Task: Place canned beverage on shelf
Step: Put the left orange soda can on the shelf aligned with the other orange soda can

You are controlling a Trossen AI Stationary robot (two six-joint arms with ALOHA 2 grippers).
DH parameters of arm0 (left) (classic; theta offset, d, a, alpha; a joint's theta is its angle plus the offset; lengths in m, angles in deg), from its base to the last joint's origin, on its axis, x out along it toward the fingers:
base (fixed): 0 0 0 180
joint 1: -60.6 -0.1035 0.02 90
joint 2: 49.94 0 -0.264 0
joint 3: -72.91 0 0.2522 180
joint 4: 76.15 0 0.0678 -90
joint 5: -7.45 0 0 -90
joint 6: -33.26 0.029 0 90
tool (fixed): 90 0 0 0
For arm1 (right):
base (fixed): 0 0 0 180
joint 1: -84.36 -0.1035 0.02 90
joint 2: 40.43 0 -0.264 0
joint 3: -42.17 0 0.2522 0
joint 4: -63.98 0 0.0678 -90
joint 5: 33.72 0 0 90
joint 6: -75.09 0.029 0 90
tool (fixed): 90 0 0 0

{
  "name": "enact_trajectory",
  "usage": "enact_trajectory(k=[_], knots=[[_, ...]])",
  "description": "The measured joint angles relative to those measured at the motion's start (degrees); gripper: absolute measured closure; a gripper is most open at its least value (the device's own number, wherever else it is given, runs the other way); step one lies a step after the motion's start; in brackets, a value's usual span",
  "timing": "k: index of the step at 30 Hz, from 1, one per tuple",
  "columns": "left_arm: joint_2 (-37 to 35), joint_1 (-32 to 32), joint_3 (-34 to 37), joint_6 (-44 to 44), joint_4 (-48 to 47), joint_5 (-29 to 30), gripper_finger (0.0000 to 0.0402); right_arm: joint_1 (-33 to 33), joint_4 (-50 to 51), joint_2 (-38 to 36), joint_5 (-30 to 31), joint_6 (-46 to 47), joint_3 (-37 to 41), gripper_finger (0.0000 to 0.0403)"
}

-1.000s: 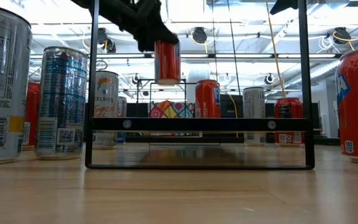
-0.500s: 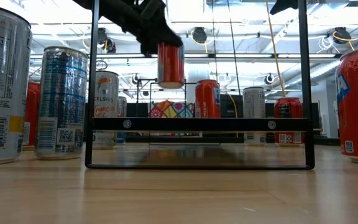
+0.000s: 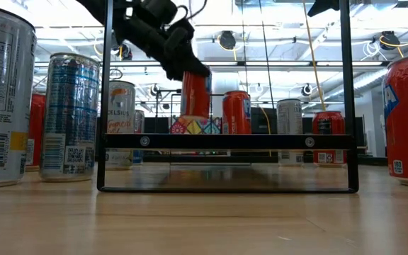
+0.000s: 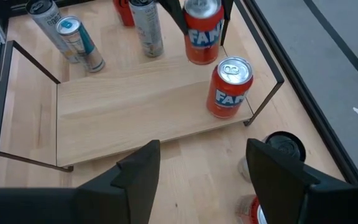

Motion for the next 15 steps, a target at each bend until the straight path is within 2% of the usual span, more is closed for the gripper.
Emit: enact_trajectory(k=[6, 15], knots=[[2.83, -0.03, -0.02, 0.02, 5.02, -0.95, 0.0107, 0.00, 0.00, 0.00, -0.02, 0.11, 0.00, 0.0190], [4.99, -0.07, -0.02, 0.39, 4.79, -0.88, 0.0107, 0.00, -0.02, -0.02, -0.02, 1.49, 0.00, 0.0190]])
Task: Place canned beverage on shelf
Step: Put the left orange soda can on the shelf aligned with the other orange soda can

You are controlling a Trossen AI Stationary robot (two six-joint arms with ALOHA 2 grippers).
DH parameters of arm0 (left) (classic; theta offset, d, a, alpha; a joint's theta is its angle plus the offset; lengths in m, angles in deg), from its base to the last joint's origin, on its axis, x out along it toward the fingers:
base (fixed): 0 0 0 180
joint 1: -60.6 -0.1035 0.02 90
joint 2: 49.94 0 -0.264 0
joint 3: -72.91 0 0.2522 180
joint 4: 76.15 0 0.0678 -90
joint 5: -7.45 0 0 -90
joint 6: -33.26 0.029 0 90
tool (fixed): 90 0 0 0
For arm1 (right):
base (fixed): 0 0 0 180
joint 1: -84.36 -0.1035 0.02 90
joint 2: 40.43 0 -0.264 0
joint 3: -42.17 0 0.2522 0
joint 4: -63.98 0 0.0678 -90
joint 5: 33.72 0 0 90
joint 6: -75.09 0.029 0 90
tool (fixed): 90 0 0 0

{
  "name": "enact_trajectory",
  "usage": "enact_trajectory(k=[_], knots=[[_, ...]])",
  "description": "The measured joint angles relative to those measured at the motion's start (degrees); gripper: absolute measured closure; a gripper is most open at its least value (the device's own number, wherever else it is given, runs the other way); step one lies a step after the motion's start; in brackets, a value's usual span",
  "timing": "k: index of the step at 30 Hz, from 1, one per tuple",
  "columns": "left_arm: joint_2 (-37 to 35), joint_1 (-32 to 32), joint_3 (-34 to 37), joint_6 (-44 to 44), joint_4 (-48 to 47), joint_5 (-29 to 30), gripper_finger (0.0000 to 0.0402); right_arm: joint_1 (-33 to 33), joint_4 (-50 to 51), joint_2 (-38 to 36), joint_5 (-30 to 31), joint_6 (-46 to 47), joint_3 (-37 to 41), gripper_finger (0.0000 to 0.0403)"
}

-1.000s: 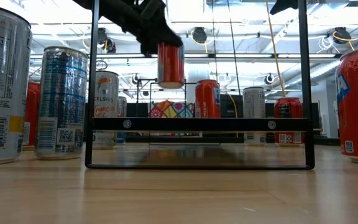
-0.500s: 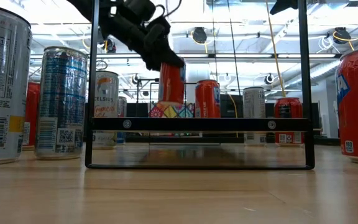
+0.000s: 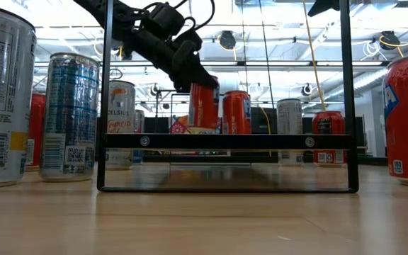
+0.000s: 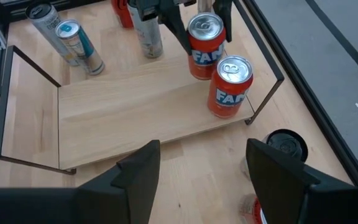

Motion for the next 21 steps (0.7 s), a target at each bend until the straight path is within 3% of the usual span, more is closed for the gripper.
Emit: enact_trajectory(k=[21], knots=[[2.65, -1.15, -0.02, 1.96, 1.89, 1.02, 0.0107, 0.00, -0.66, 0.02, 0.00, 0.00, 0.00, 0.0190]])
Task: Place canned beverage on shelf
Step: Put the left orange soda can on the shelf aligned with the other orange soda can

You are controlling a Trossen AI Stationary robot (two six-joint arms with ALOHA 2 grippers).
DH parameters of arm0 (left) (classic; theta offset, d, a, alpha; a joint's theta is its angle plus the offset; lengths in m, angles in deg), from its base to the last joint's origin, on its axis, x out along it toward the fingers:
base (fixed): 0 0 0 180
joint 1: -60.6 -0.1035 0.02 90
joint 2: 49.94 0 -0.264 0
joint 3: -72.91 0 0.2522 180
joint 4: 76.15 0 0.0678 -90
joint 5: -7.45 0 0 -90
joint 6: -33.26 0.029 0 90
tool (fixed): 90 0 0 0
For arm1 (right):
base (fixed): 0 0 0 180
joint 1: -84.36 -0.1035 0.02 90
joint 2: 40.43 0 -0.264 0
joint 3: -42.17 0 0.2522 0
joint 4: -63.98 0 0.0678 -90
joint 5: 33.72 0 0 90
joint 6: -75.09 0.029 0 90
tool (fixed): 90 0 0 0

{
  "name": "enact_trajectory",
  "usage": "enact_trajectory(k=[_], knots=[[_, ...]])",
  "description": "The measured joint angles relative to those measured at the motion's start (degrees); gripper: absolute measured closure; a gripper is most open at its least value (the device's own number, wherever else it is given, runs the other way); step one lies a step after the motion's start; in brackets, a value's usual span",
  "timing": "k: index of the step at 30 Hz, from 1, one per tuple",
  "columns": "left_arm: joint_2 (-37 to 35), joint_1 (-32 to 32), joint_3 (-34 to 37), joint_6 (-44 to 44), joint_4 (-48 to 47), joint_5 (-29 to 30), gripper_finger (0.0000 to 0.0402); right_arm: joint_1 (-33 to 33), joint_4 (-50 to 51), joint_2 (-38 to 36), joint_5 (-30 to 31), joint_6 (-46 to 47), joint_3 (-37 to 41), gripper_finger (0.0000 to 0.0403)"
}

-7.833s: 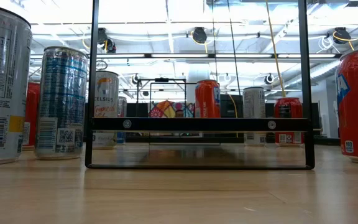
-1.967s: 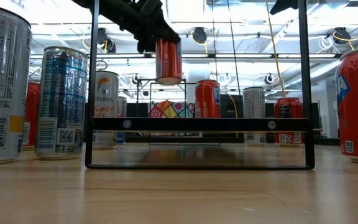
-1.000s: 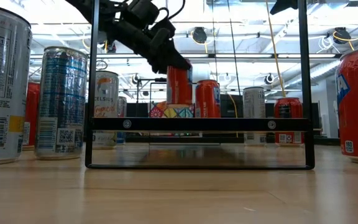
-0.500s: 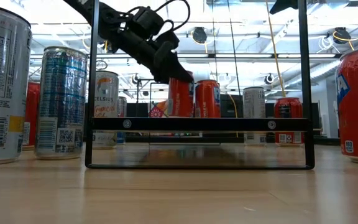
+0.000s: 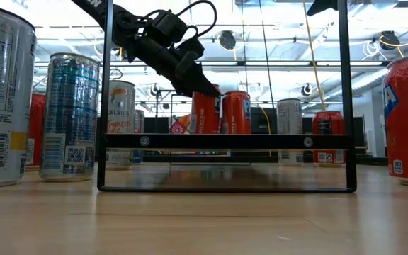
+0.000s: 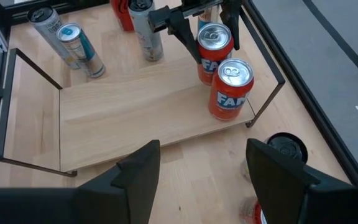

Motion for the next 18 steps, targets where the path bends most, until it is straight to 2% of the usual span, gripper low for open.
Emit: enact_trajectory(k=[18], knots=[[0.81, 0.15, -0.15, 0.51, 0.12, 0.11, 0.0107, 0.00, 0.02, 0.00, 0.00, 0.24, 0.00, 0.0190]])
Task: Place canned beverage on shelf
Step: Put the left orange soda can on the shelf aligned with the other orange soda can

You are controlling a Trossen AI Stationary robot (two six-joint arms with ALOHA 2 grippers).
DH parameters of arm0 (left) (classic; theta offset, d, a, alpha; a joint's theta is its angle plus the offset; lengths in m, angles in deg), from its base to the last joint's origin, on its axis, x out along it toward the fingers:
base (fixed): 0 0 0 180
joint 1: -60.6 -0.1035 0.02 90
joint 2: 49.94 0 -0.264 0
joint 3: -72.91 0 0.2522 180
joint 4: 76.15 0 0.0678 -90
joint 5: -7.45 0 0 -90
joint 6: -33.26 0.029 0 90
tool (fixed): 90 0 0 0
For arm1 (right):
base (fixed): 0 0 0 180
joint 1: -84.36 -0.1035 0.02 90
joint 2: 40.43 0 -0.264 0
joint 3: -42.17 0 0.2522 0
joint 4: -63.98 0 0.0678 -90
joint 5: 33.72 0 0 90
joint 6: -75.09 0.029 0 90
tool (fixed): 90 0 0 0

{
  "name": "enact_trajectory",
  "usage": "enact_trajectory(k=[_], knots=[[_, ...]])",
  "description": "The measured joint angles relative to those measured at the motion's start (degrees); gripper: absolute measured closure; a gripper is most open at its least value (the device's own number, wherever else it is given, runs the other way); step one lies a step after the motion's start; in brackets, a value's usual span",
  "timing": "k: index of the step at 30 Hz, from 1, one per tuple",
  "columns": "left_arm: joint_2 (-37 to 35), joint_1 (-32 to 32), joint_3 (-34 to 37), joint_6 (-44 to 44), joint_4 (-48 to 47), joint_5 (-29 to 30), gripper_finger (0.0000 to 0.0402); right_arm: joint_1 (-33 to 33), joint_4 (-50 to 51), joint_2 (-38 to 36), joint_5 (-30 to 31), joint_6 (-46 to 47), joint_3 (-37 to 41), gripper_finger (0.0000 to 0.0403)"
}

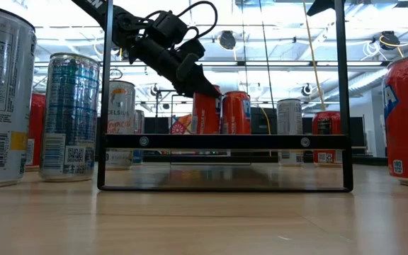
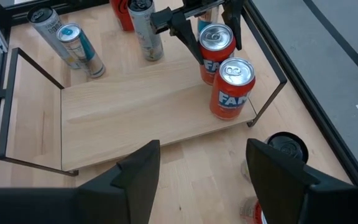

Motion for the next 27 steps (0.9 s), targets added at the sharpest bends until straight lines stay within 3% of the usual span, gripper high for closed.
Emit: enact_trajectory(k=[27], knots=[[0.11, 2.68, 0.15, 0.07, -0.50, 3.79, 0.0107, 0.00, 0.00, 0.00, -0.02, 0.26, 0.00, 0.0190]])
